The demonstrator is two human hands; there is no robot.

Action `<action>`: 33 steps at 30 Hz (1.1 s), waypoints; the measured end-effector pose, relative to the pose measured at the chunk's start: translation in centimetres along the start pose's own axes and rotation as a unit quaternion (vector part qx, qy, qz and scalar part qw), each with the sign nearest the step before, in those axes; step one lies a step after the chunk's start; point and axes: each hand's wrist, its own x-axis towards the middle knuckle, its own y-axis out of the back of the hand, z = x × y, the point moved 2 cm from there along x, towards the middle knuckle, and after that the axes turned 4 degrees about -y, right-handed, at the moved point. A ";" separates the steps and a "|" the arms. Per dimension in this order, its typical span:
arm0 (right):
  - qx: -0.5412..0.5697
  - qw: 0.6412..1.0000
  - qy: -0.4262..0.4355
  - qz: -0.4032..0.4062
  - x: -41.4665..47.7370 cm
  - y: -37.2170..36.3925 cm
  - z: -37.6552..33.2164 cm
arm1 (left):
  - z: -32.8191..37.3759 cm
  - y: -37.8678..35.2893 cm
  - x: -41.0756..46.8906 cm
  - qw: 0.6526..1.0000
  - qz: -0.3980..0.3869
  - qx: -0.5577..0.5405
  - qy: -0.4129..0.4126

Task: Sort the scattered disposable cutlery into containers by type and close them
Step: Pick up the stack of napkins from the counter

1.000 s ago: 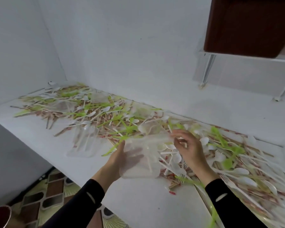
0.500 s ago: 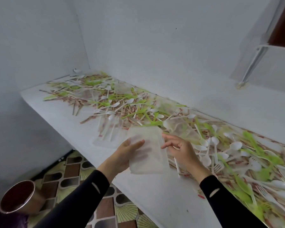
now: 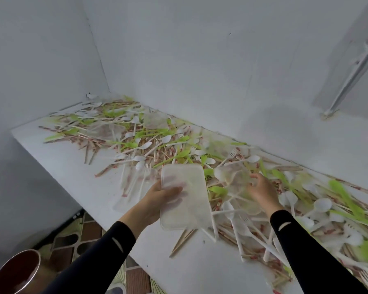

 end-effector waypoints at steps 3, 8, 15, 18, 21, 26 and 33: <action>-0.040 0.997 -0.036 -0.048 1.8 -0.2 0.3 | 0.6 -0.5 1.9 1.000 0.021 -0.001 0.018; 0.008 0.997 -0.065 -0.038 3.8 0.7 -0.1 | 0.3 -0.6 5.3 0.999 0.014 0.000 0.030; 0.308 0.946 -0.039 0.089 2.7 4.4 -4.7 | -0.7 -0.8 7.9 1.000 -0.018 0.002 0.020; 0.406 0.909 -0.093 -0.030 1.7 2.4 -6.6 | -1.0 -1.0 8.4 1.000 -0.019 -0.009 0.010; 0.357 0.925 -0.075 -0.102 0.4 -1.3 -7.7 | -0.2 -1.4 8.8 0.998 0.057 -0.024 0.020; 0.276 0.955 -0.018 -0.104 -2.1 -5.6 -10.0 | 1.8 1.2 9.4 0.996 0.081 -0.038 0.019; 0.287 0.946 0.005 -0.149 -3.2 -9.8 -16.4 | 5.3 8.1 9.1 0.997 0.069 0.007 -0.019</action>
